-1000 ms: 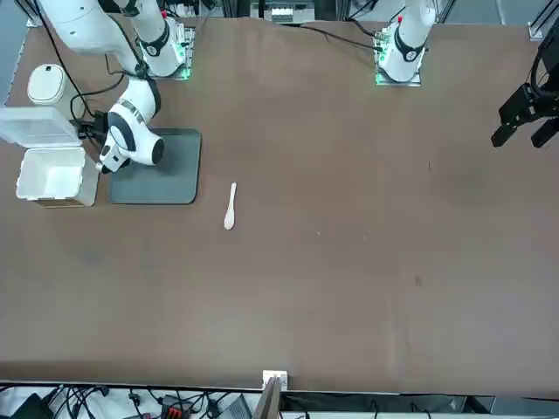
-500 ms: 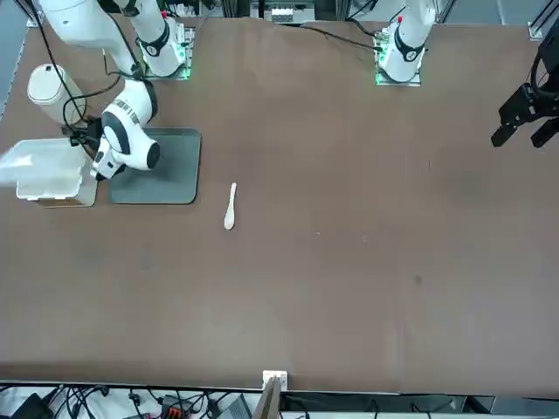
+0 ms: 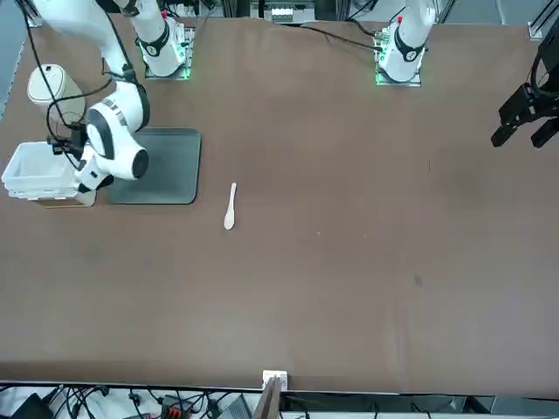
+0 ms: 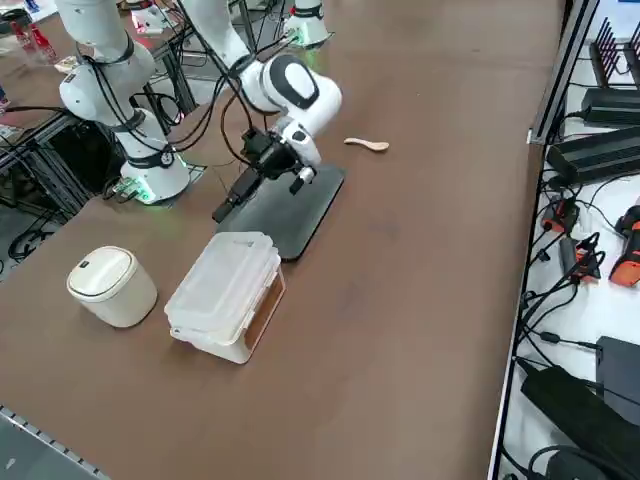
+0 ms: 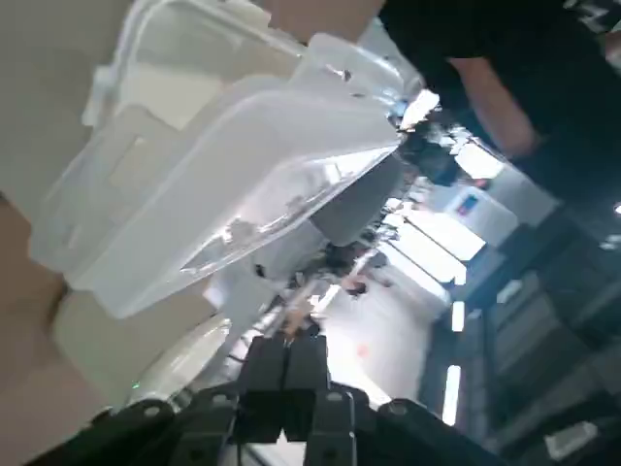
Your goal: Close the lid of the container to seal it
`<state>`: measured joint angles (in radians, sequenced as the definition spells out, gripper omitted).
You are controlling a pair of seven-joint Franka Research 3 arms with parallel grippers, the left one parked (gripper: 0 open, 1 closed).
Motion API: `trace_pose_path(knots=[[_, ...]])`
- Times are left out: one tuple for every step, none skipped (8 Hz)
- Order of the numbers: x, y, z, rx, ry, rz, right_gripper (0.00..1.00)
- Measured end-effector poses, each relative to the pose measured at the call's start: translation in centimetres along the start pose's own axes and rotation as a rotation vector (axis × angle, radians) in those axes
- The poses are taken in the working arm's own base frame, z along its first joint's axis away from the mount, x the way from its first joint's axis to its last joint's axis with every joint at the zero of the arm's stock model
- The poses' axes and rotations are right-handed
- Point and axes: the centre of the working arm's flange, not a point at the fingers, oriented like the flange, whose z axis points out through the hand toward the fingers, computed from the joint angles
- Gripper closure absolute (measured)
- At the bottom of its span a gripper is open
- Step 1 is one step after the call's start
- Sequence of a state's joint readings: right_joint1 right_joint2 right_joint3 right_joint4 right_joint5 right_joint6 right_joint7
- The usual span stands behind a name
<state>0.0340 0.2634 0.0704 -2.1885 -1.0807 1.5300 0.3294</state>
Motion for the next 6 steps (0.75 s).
trace_pose_path(knots=[[-0.1,2.8,-1.1,0.111,0.025,0.024,0.99],[-0.3,6.0,-2.0,0.224,0.066,0.049,0.99],[-0.6,8.9,-2.3,0.332,0.121,0.072,0.99],[-1.0,11.2,-1.7,0.447,0.179,0.098,0.99],[-1.4,13.1,-0.1,0.555,0.234,0.122,0.99],[-1.8,15.0,1.9,0.642,0.296,0.134,0.99]])
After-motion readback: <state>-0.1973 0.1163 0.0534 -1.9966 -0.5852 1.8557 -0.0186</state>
